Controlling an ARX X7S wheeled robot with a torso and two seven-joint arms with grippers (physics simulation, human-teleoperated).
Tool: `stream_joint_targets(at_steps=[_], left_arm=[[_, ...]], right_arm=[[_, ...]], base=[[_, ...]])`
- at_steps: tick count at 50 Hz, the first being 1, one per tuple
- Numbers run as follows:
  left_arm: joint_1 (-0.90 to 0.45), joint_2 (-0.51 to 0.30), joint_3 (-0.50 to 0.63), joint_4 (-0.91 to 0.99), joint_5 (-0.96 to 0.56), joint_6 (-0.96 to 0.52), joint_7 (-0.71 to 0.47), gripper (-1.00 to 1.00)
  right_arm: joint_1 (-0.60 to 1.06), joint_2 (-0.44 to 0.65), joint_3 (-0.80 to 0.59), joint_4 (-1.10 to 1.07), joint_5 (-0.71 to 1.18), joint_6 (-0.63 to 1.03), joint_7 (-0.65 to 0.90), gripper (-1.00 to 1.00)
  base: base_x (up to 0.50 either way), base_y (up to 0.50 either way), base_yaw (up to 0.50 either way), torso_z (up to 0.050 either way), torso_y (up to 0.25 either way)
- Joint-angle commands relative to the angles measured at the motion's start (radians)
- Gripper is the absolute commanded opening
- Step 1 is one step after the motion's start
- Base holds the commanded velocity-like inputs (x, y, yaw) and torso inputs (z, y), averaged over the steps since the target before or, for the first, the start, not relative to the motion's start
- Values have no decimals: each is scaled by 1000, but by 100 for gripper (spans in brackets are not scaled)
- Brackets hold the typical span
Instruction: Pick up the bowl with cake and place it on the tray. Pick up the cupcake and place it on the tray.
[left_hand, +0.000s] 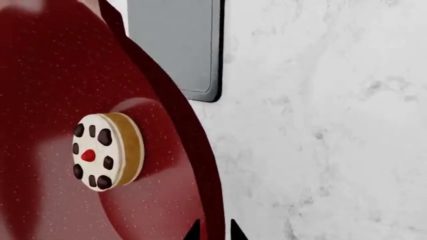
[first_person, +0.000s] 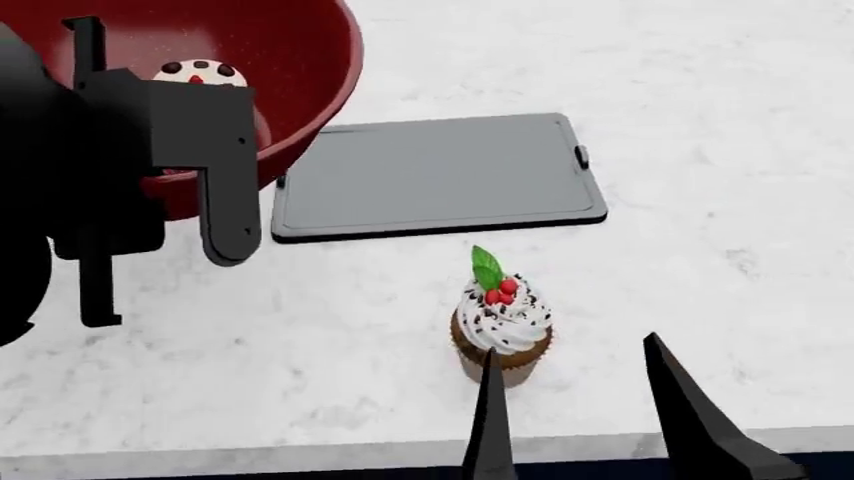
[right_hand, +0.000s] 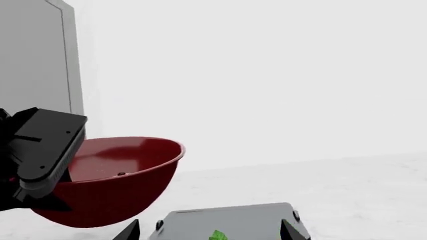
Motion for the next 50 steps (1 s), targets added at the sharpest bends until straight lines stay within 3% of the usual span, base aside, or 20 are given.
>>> stream_joint_targets(at_steps=[1,18,27,50], left_arm=[[-23,-12,-10,-2,24,23,-12,-100],[-31,-10,16,3,24,2,-7,-100],[-37,-5,21,-9,13,14,-12,-100],[-80,186,-20,-463,-144,363,-136,-100]], right_arm=[[-9,-5,-14,13,-23,-25,-2,100],[-39,4,-11,22,3,-90,-41,100],[-48,7,-12,17,4,-107,-46,100],[-58,16,11,25,33,-122,-32,100]], base=[[0,0,0,0,0],[367,-29,0,0,2],[0,0,0,0,2],[0,0,0,1,1]])
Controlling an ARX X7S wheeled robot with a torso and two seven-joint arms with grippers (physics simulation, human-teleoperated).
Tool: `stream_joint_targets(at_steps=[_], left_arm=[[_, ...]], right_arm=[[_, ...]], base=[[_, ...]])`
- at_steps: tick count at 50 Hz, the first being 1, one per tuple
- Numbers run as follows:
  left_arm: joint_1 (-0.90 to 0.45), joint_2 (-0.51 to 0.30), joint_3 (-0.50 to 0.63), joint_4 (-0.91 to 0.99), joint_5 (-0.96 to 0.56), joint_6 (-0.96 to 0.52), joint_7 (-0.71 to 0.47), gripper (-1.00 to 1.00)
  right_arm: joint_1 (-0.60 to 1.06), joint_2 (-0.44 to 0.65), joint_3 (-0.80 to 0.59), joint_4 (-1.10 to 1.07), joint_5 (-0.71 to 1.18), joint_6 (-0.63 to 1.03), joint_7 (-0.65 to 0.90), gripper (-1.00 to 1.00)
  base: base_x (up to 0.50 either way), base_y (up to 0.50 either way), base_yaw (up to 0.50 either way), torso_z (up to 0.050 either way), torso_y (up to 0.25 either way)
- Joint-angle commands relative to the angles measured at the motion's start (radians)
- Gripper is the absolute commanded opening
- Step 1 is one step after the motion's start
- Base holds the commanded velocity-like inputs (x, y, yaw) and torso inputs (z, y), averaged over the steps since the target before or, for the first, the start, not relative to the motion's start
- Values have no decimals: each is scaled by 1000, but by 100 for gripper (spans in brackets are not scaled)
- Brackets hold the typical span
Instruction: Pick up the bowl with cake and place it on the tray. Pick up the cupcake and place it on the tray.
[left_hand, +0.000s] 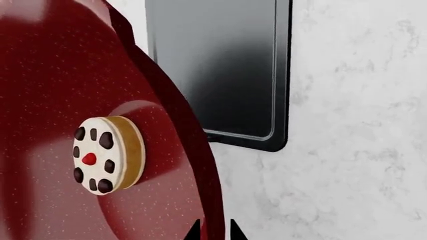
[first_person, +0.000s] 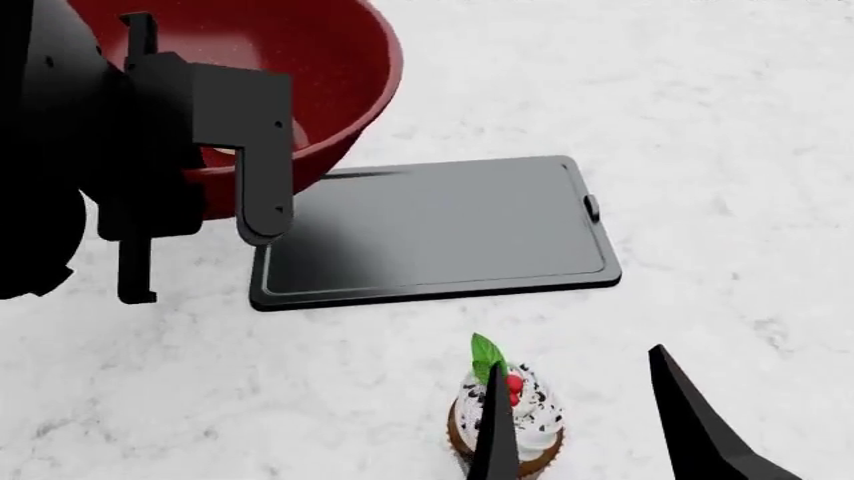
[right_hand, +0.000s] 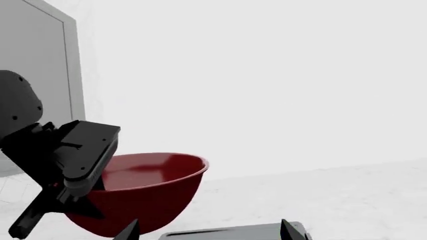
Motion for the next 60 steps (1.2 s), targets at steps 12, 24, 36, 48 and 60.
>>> stream_joint_targets(at_steps=[12,24,36,48,60], left_arm=[[-81,229,1,-586,-72,429,-156,-100],[-51,222,1,-557,-121,463,-136,-100],[-21,183,-36,-475,-179,468,-102,-100],[-13,208,-40,-595,-206,547,-130,-100],[24,155,-44,-431,-218,467,-105,-100]], right_arm=[[-15,9,19,1,24,-22,7,100],[-13,11,10,2,21,-21,13,100],[-2,11,-2,12,19,-18,16,100],[2,12,-9,16,19,-22,19,100],[3,13,-12,26,20,-29,19,100]], base=[[0,0,0,0,1],[0,0,0,0,1],[0,0,0,1,1],[0,0,-1,0,0],[1,0,-1,0,0]])
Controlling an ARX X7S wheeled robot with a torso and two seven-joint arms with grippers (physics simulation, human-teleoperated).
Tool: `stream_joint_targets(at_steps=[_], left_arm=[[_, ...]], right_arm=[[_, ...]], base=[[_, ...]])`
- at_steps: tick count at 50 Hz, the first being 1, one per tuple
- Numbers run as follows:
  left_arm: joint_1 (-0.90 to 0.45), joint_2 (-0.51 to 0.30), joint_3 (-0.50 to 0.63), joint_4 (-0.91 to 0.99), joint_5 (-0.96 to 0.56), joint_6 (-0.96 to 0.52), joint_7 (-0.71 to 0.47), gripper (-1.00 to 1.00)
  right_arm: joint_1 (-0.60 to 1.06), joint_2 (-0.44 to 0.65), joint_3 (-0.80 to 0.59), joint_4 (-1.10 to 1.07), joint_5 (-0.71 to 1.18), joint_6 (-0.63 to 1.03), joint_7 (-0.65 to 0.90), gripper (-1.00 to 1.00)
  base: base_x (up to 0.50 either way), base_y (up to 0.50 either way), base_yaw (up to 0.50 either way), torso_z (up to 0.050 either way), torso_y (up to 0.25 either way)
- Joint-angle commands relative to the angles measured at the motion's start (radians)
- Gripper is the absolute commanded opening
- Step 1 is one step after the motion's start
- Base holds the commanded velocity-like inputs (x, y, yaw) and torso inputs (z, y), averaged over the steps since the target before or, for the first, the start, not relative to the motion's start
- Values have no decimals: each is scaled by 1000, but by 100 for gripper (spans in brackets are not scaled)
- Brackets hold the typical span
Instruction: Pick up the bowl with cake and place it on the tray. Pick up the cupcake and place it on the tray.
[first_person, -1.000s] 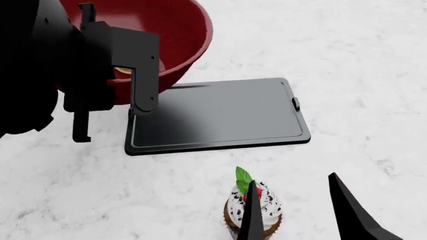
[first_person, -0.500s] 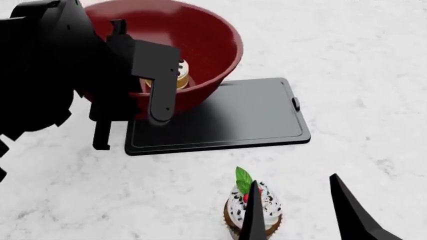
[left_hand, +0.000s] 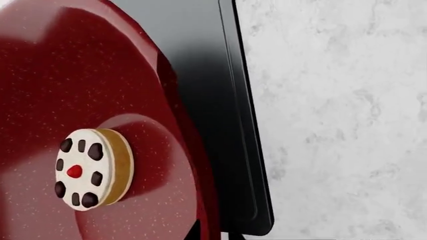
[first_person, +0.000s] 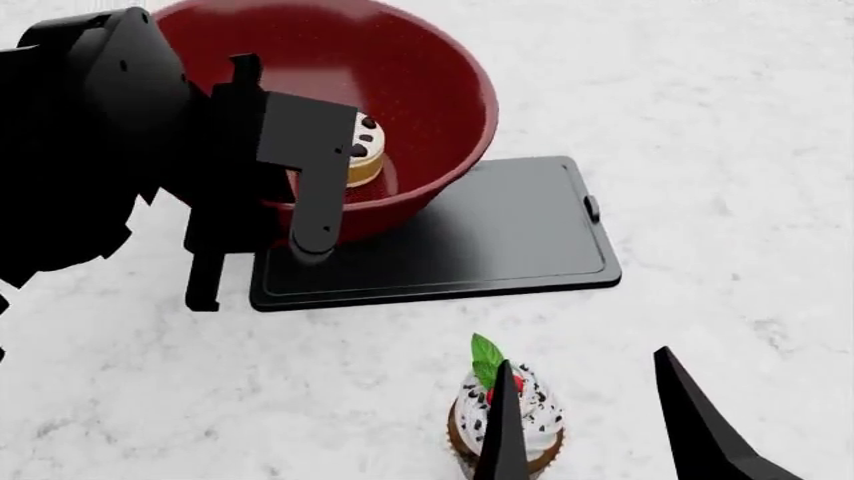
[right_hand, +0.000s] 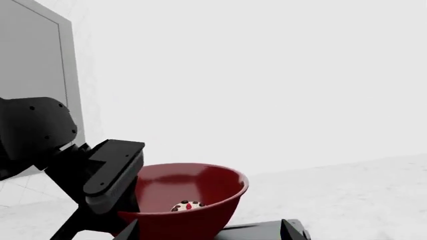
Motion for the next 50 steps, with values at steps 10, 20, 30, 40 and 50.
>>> stream_joint_targets(at_steps=[10,20,30,40,50], left_arm=[[18,-23,-6,89,-19,-43,-4,-100],[8,-36,0,148,-14,-89,4,-100],[3,-51,10,212,-8,-133,14,-100],[-1,-48,16,207,-11,-135,13,100],[-6,-55,19,230,-14,-152,16,100]], right_arm=[[11,1,-13,15,0,-4,2,100],[12,6,-16,14,3,-5,4,100],[8,7,-18,15,6,-12,4,100],[9,8,-20,20,8,-18,4,100],[8,11,-24,21,11,-21,5,100]], base=[[0,0,-1,0,0],[0,0,0,0,0],[0,0,0,0,0],[0,0,0,0,0],[0,0,0,0,0]])
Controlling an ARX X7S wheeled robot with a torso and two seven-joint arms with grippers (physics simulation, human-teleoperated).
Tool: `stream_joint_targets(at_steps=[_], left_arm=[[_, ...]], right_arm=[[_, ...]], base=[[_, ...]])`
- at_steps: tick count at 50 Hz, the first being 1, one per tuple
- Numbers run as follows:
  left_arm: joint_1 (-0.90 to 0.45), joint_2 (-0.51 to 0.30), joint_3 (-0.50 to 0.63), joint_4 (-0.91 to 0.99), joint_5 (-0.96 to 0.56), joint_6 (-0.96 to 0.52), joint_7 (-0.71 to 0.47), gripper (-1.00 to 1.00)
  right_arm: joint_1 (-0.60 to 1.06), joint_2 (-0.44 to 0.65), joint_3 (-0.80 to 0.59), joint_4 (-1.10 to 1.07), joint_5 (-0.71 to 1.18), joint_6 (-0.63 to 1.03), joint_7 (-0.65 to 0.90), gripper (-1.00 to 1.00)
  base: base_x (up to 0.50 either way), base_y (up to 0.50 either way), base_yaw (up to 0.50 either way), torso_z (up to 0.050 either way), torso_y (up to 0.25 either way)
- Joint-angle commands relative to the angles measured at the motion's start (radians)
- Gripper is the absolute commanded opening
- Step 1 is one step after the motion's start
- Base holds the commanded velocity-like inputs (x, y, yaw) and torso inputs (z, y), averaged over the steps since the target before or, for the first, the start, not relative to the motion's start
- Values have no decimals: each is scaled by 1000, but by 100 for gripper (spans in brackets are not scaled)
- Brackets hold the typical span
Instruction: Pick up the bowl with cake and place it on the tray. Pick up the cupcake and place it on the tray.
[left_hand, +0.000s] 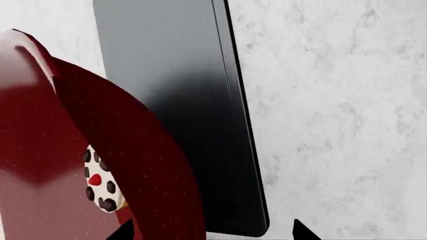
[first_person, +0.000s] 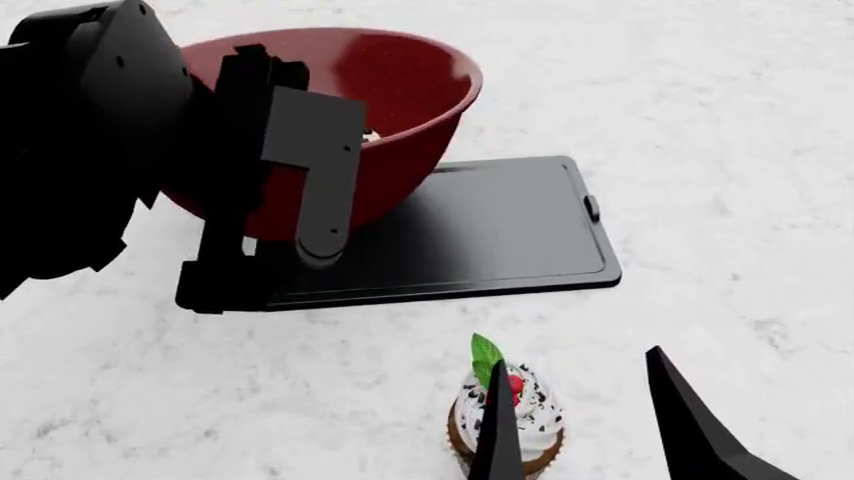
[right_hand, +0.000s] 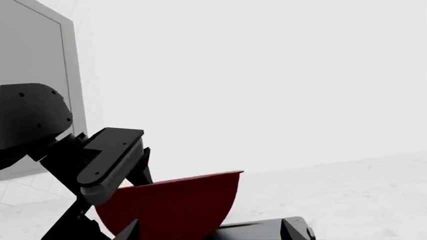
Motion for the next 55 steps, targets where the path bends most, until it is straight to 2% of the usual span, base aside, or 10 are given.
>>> stream_joint_targets(at_steps=[1,5,21,32,37,55], left_arm=[[-9,-7,5,31,0,-21,3,100],[-19,-23,6,83,6,-55,10,100],[4,-209,-58,632,34,-379,45,100],[134,-366,-177,1109,96,-656,-29,100],[201,-424,-263,1258,101,-722,-53,100],[384,-521,-407,1491,113,-821,-106,100]], right_arm=[[-1,3,-4,2,2,-4,1,100],[-1,5,-3,0,4,-4,3,100],[-3,13,-11,-14,-1,-1,13,100],[-12,26,-3,-33,3,2,24,100],[-19,34,-5,-46,-4,6,29,100],[-12,65,-71,-58,-50,63,23,100]], base=[[0,0,0,0,0],[0,0,0,0,0],[0,0,0,0,0],[0,0,0,0,0],[0,0,0,0,0],[0,0,0,0,0]])
